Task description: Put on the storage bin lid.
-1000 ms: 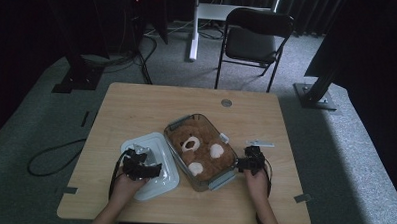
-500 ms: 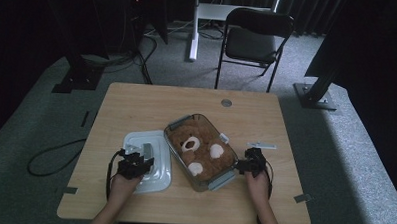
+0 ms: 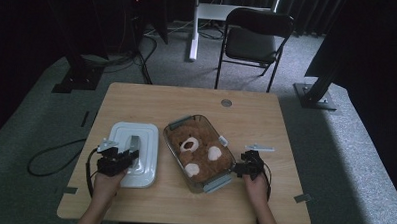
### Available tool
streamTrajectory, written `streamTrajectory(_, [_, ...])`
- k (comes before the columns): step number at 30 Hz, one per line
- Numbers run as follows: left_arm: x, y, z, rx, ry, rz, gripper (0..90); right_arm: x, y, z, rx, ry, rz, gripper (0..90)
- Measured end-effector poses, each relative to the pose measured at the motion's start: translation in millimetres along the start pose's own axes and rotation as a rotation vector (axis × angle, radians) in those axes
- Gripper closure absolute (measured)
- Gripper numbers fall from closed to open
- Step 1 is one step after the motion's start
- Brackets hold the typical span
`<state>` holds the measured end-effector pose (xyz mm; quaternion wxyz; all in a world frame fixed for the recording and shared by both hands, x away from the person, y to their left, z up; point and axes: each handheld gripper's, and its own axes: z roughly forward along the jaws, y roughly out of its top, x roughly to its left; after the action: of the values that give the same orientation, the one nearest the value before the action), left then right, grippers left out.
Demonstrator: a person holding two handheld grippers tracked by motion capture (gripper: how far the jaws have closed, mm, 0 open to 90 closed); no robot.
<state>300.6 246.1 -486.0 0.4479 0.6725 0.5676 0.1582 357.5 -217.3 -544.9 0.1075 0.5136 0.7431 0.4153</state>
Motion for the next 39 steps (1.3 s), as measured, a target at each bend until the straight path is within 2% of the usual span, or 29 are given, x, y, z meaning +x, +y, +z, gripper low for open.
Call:
streamTrajectory(1, [0.0, 0.0, 0.0, 0.0, 0.0, 0.0, 71.5, 0.0, 0.0, 0.0, 0.0, 0.0, 0.0, 13.3])
streamTrajectory(2, [0.4, 4.6, -11.1, -0.029, -0.009, -0.011, 71.6, 3.3, -1.2, 0.6, -0.001, 0.019, -0.015, 13.3])
streamTrajectory(3, [0.4, 4.6, -11.1, -0.029, -0.009, -0.011, 71.6, 3.3, -1.2, 0.6, -0.001, 0.019, -0.015, 13.3])
streamTrajectory(4, [-0.2, 7.6, -17.9, -0.047, -0.017, -0.01, 71.6, 5.2, -1.8, 1.1, 0.0, 0.025, -0.021, 13.3])
streamTrajectory(9, [-8.9, 20.3, -40.3, -0.11, -0.05, 0.002, 72.0, 22.3, -2.9, 2.7, -0.009, 0.041, -0.055, 13.3])
streamTrajectory(10, [-11.3, 22.6, -43.2, -0.117, -0.059, 0.008, 71.9, 31.1, -3.4, 3.7, -0.006, 0.048, -0.072, 13.6])
streamTrajectory(11, [-13.7, 24.6, -45.4, -0.12, -0.069, 0.016, 71.9, 31.1, -3.4, 3.7, -0.006, 0.048, -0.072, 13.6])
streamTrajectory(14, [-18.7, 27.6, -49.2, -0.123, -0.127, 0.008, 71.9, 50.1, -7.6, 6.5, -0.02, 0.053, -0.106, 13.6])
streamTrajectory(15, [-20.6, 27.9, -49.9, -0.125, -0.133, 0.01, 71.9, 50.1, -7.6, 6.5, -0.02, 0.053, -0.106, 13.6])
streamTrajectory(20, [-27.1, 30.6, -54.8, -0.142, -0.14, 0.028, 72.0, 72.9, -11.7, 11.8, -0.012, 0.095, -0.135, 13.6])
streamTrajectory(24, [-31.3, 36.0, -62.7, -0.155, -0.143, 0.048, 72.0, 81.7, -12.7, 15.6, -0.005, 0.126, -0.148, 13.6])
streamTrajectory(26, [-33.9, 38.5, -67.3, -0.164, -0.153, 0.06, 72.0, 90.8, -13.4, 19.0, -0.006, 0.145, -0.164, 13.6])
streamTrajectory(31, [-46.6, 41.1, -70.3, -0.151, -0.212, 0.084, 72.0, 101.5, -12.8, 23.8, 0.0, 0.162, -0.187, 13.5])
streamTrajectory(36, [-60.0, 42.2, -62.2, -0.115, -0.271, 0.107, 72.0, 113.7, -10.7, 28.6, 0.011, 0.181, -0.211, 13.5])
streamTrajectory(37, [-60.0, 42.2, -62.2, -0.115, -0.271, 0.107, 72.0, 113.7, -10.7, 28.6, 0.011, 0.181, -0.211, 13.5])
streamTrajectory(39, [-70.2, 42.7, -55.4, -0.096, -0.303, 0.121, 72.0, 119.2, -10.3, 32.7, 0.014, 0.196, -0.225, 13.5])
